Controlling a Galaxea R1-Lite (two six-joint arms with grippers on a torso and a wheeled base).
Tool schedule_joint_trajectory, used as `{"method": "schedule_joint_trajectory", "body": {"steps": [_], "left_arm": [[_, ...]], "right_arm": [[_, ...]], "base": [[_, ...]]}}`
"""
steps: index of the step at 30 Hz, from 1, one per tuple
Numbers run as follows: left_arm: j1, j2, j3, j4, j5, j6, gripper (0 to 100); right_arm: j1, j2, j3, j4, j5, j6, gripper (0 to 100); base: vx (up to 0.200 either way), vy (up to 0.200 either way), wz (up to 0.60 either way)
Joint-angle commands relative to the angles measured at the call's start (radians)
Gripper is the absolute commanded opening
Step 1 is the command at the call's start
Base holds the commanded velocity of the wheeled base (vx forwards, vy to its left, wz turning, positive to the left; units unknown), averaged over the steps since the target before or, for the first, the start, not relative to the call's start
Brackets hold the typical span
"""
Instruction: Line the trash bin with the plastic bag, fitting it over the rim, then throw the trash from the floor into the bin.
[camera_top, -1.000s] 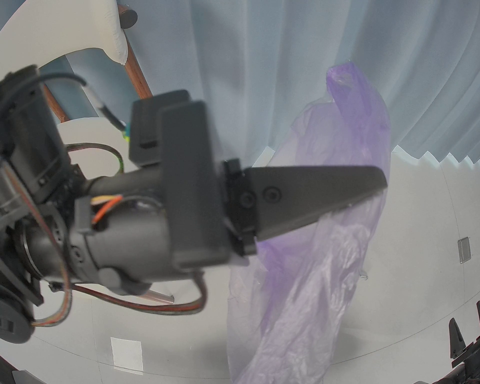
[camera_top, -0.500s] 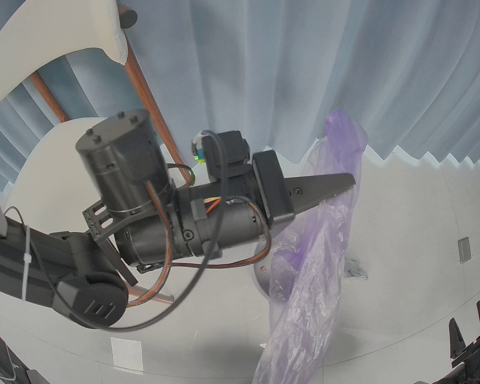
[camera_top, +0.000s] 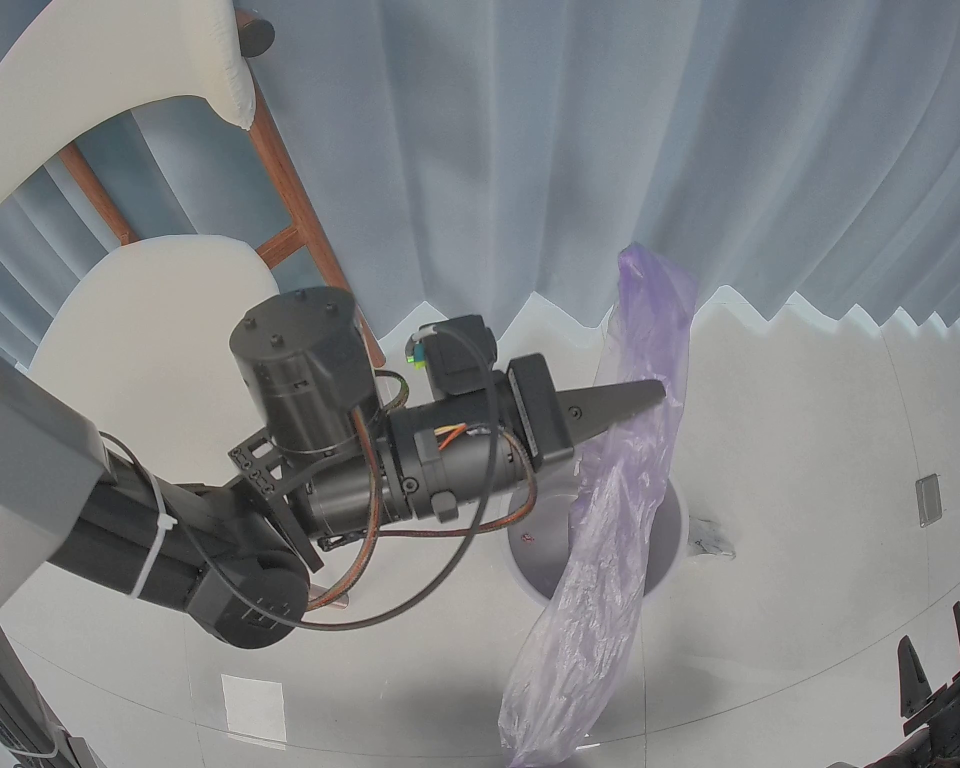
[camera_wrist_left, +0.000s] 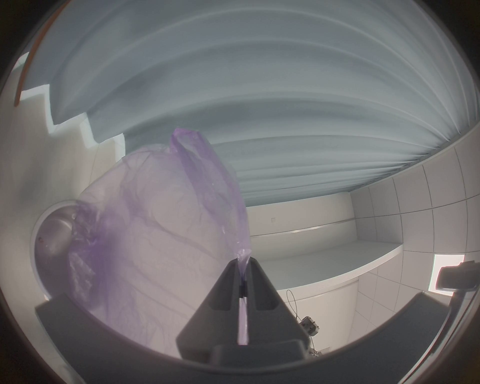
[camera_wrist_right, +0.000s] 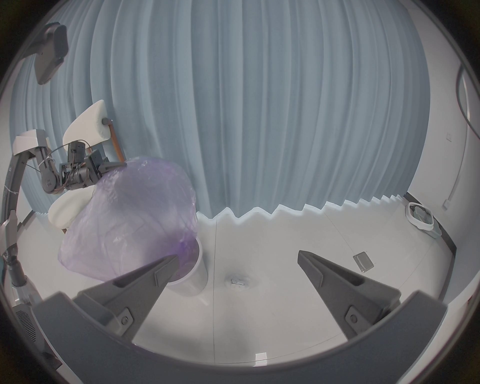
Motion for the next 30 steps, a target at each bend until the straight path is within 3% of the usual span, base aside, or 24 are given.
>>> {"method": "schedule_joint_trajectory", "body": {"steps": [1, 7, 10, 16, 30], "left_arm": [[-0.002, 0.005, 0.09, -0.004, -0.001, 0.013, 0], [0.002, -0.052, 0.269, -0.022, -0.001, 0.138, 0], [0.008, -0.08, 0.32, -0.038, 0.002, 0.144, 0], [0.044, -0.065, 0.274, -0.045, 0.022, 0.145, 0], [0.05, -0.038, 0.229, -0.047, 0.026, 0.145, 0]], "right_arm": [[0.0, -0.015, 0.018, 0.0, -0.001, 0.0, 100], [0.0, -0.015, 0.018, 0.0, 0.001, 0.0, 100], [0.0, -0.015, 0.018, 0.0, 0.001, -0.002, 100], [0.0, -0.015, 0.018, 0.0, 0.001, -0.003, 100], [0.0, -0.015, 0.018, 0.0, 0.001, -0.003, 100]], "base": [[0.0, 0.0, 0.0], [0.0, 0.0, 0.0], [0.0, 0.0, 0.0], [0.0, 0.0, 0.0], [0.0, -0.2, 0.0]]}}
